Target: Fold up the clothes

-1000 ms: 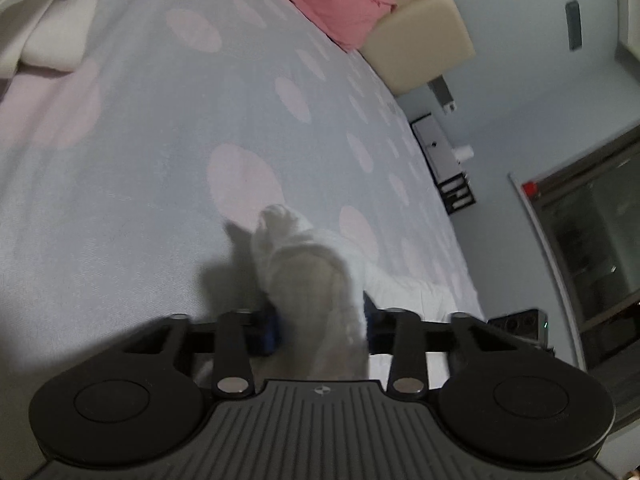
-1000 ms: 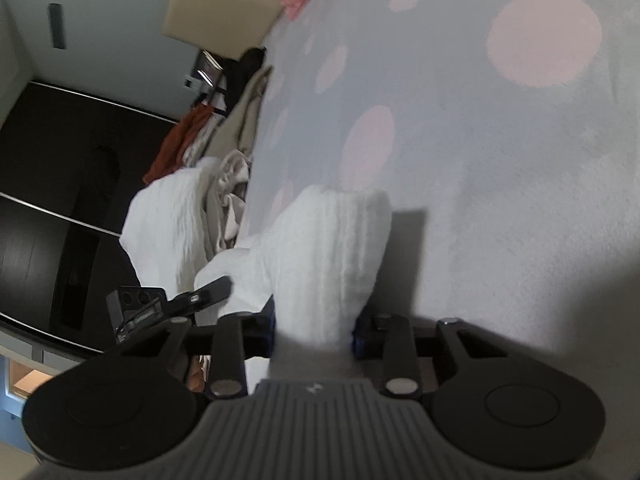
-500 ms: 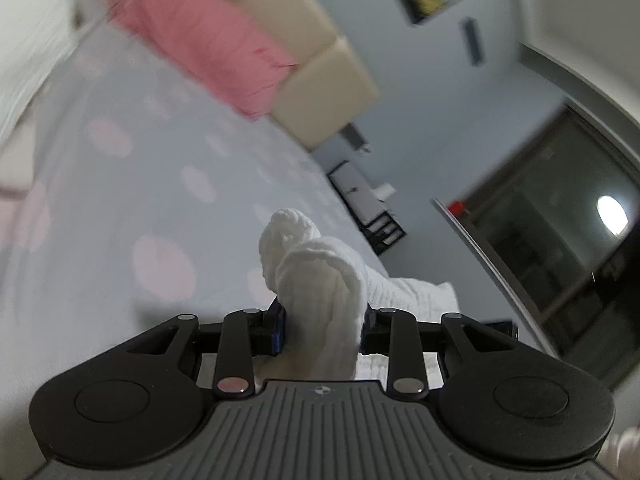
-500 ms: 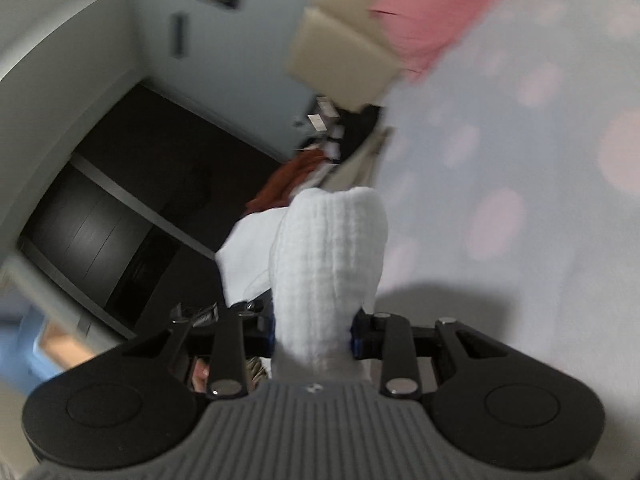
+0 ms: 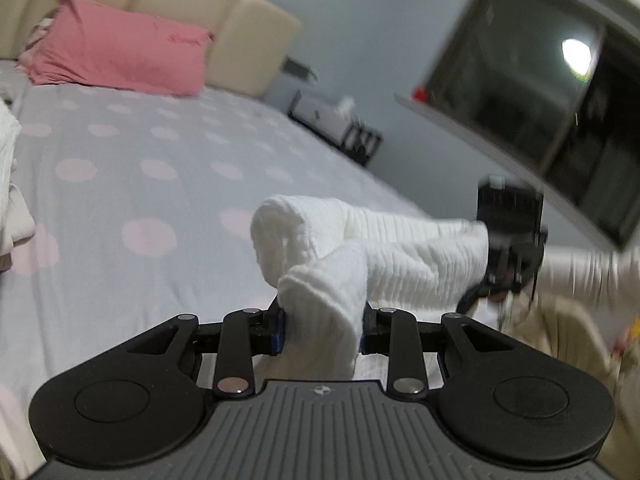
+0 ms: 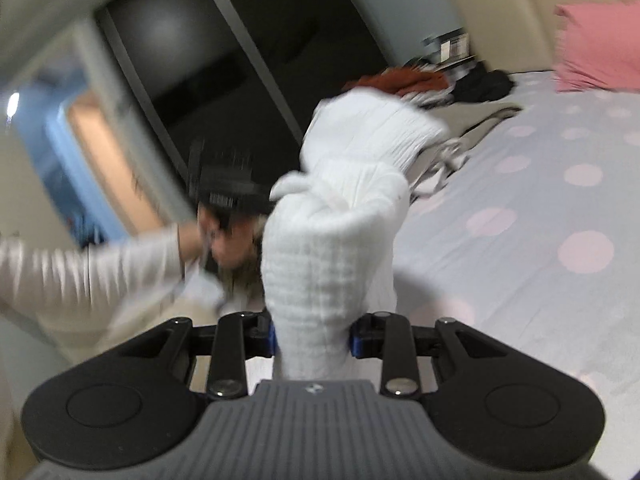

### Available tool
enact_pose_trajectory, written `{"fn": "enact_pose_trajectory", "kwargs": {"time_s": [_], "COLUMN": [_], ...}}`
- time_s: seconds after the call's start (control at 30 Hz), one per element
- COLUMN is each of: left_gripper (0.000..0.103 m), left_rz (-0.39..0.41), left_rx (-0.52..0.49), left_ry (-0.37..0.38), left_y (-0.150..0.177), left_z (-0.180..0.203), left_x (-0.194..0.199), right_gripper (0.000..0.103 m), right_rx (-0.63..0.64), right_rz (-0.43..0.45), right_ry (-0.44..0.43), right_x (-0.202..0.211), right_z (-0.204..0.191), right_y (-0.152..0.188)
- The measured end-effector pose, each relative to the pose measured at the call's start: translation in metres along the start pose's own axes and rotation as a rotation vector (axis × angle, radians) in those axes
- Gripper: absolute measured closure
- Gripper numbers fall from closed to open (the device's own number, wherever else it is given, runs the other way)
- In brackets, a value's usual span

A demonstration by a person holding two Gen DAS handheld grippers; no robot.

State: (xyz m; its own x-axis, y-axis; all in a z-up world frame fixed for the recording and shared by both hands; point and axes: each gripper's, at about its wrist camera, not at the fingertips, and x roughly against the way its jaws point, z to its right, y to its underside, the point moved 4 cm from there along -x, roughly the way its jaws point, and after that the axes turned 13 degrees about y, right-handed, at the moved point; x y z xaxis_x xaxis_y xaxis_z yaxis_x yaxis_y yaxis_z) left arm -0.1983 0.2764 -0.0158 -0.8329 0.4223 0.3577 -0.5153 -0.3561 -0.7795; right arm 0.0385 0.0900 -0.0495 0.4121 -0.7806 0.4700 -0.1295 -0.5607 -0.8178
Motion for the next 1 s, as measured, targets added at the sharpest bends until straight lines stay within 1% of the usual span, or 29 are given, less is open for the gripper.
{"fn": "enact_pose_trajectory", "kwargs": {"time_s": [0.07, 0.13, 0.2, 0.27, 0.3, 0.37, 0.43, 0.57, 0.63, 0.73, 0.8, 0.87, 0.9, 1.0], "left_gripper": [0.075, 0.075, 0.075, 0.075, 0.075, 0.075, 0.075, 0.075, 0.075, 0.078, 0.08, 0.08, 0.08, 0.08], "left_rz": [-0.064, -0.1, -0.087, -0.049, -0.026, 0.027, 0.083, 0.176, 0.198, 0.207, 0.202, 0.179, 0.163, 0.096], "left_rx": [-0.024, -0.023, 0.001, 0.027, 0.033, 0.026, 0.004, -0.019, -0.024, -0.016, -0.009, -0.033, -0.05, -0.108], "left_ry": [0.011, 0.008, -0.007, -0.024, -0.039, -0.062, -0.077, -0.092, -0.101, -0.131, -0.135, -0.13, -0.129, -0.149], "left_y": [0.01, 0.02, 0.026, 0.026, 0.025, 0.017, 0.005, -0.028, -0.045, -0.063, -0.068, -0.065, -0.062, -0.05], "left_z": [0.009, 0.015, 0.018, 0.017, 0.017, 0.015, 0.013, -0.001, -0.014, -0.034, -0.042, -0.041, -0.039, -0.03], "left_x": [-0.002, 0.0, 0.005, 0.008, 0.007, 0.004, 0.0, -0.019, -0.033, -0.05, -0.056, -0.055, -0.054, -0.054], "right_gripper": [0.069, 0.069, 0.069, 0.069, 0.069, 0.071, 0.074, 0.074, 0.075, 0.075, 0.075, 0.075, 0.075, 0.075], "right_rx": [0.003, 0.005, 0.008, 0.011, -0.013, -0.11, -0.168, -0.16, -0.16, -0.146, -0.155, -0.171, -0.151, -0.023], "right_rz": [-0.031, -0.062, -0.092, -0.123, -0.113, -0.042, 0.034, 0.149, 0.174, 0.177, 0.18, 0.19, 0.191, 0.181], "right_ry": [-0.002, -0.004, -0.006, -0.008, 0.002, 0.05, 0.101, 0.249, 0.313, 0.367, 0.395, 0.384, 0.373, 0.343], "right_x": [-0.005, -0.01, -0.015, -0.019, -0.021, -0.017, -0.01, 0.003, 0.005, -0.003, -0.007, -0.008, -0.005, 0.004], "right_z": [-0.002, -0.004, -0.007, -0.009, -0.006, 0.006, 0.021, 0.046, 0.062, 0.083, 0.095, 0.104, 0.103, 0.09], "right_y": [0.005, 0.011, 0.016, 0.021, 0.021, 0.017, 0.012, -0.008, -0.018, -0.027, -0.029, -0.027, -0.024, -0.013]}}
